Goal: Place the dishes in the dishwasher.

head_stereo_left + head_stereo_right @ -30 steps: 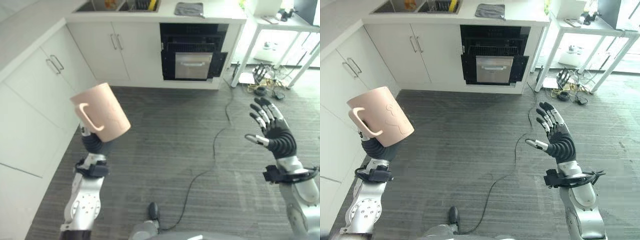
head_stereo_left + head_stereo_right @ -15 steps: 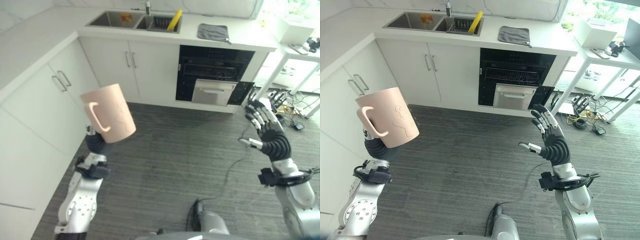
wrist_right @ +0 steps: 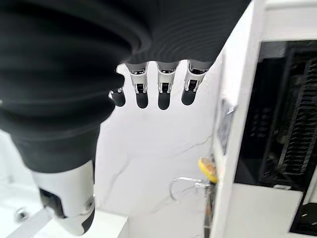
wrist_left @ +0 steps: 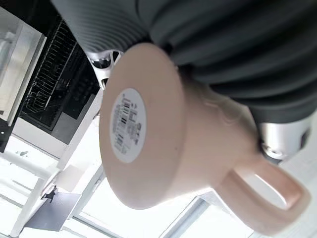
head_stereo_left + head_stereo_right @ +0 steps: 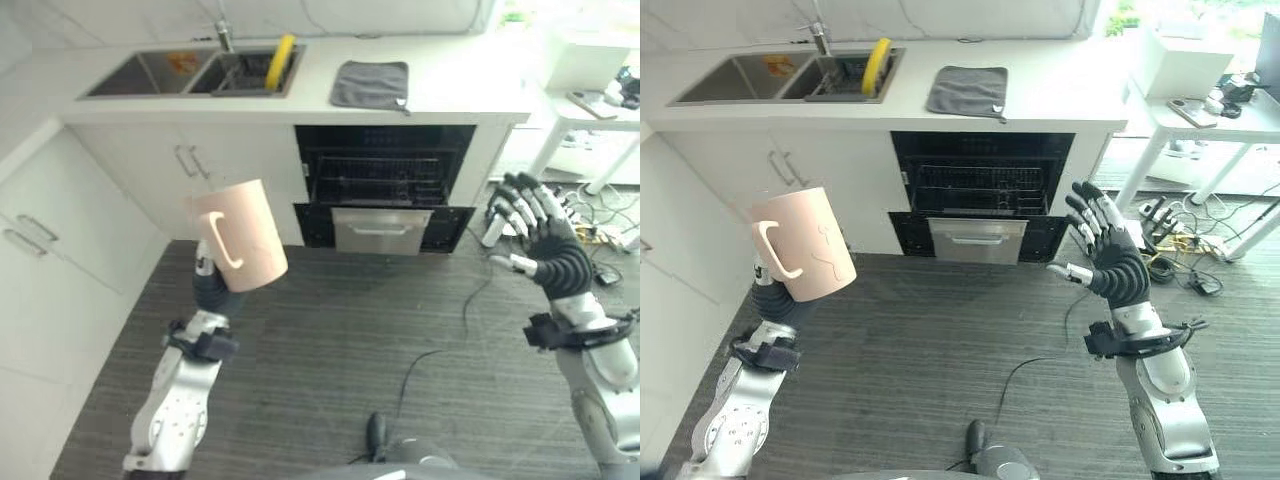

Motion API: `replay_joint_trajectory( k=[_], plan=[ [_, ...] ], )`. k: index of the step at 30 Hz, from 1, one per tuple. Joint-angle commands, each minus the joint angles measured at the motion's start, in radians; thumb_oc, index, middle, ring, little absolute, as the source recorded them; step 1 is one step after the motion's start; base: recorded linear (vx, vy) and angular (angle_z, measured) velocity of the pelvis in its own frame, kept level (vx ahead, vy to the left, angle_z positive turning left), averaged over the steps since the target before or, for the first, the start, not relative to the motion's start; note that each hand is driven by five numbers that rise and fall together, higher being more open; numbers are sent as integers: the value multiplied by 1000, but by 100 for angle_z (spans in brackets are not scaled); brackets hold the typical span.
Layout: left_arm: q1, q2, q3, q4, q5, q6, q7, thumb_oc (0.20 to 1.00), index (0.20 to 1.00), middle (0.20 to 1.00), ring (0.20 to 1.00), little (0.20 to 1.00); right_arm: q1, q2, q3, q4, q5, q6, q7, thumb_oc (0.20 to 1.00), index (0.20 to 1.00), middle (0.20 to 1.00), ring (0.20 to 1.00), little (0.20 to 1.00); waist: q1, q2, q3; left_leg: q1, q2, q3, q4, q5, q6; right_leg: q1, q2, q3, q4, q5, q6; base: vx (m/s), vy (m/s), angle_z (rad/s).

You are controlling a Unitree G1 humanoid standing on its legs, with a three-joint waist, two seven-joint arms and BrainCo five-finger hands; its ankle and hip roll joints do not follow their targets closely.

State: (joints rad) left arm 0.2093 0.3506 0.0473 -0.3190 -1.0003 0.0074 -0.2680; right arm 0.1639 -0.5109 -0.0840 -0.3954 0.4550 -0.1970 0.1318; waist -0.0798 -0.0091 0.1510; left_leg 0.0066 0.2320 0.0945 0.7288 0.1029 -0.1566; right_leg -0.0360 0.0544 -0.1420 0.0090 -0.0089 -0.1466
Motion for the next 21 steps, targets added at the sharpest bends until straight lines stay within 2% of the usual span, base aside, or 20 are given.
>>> replay_joint_trajectory(
  k=[1,2,3,5,6,7,8,11,21],
  plan=[
    [17,38,63,-65,21,-85,-35,200,200,200,200,200,-7,-12,-16,-68,39,-48,37,1000,1000,1000,1000,1000,8,-20,-35,-13,-43,39,-162,58,22,90,-105,-5,-94,80,172,181,-210,-58],
    [8,33,56,-55,32,-78,-38,200,200,200,200,200,-21,-15,-10,-61,31,-44,16,1000,1000,1000,1000,1000,34,-41,-10,-145,-101,20,-125,-13,67,126,-109,-9,-96,69,174,265,-150,-50],
    [9,34,56,-56,33,-74,-26,200,200,200,200,200,-30,-21,-8,-57,35,-38,14,1000,1000,1000,1000,1000,39,-37,-5,-133,-121,46,-230,-25,74,140,-99,5,-96,52,182,359,-133,-20],
    [3,39,53,-51,35,-74,-11,200,200,200,200,200,-43,-21,3,-52,25,-39,17,1000,1000,1000,1000,1000,41,-15,-3,-113,-123,103,-494,0,69,157,-80,25,-96,29,204,373,83,-19],
    [-2,44,49,-47,24,-83,-3,200,200,200,200,200,-39,-23,5,-58,25,-41,19,1000,1000,1000,1000,1000,50,4,0,-95,-134,85,-712,47,63,175,-71,47,-96,10,221,448,169,-71],
    [-22,40,40,-36,23,-84,-2,200,200,200,200,200,-37,-20,11,-59,-5,-41,12,1000,1000,1000,1000,1000,56,6,-1,-96,-132,68,-760,85,53,202,-72,47,-96,-10,220,452,230,-66],
    [-27,26,32,-34,33,-96,0,200,200,200,200,200,-27,-21,-3,-67,0,-36,36,1000,1000,1000,1000,1000,55,4,-14,-75,-132,82,-799,52,57,213,-84,33,-96,-25,225,358,271,-58],
    [-35,26,63,-28,27,-68,-7,200,200,200,200,200,33,3,-51,-98,15,-26,70,1000,1000,1000,1000,1000,37,4,-51,-2,-158,91,-816,-32,85,217,-112,-8,-96,-27,248,323,291,-77],
    [-51,26,56,-40,51,-39,-10,200,200,200,200,200,-7,21,-20,-93,-3,13,66,1000,1000,1000,1000,1000,75,-20,-67,23,-209,62,-816,-69,126,237,-141,-45,-96,-19,269,117,147,21]
  ],
)
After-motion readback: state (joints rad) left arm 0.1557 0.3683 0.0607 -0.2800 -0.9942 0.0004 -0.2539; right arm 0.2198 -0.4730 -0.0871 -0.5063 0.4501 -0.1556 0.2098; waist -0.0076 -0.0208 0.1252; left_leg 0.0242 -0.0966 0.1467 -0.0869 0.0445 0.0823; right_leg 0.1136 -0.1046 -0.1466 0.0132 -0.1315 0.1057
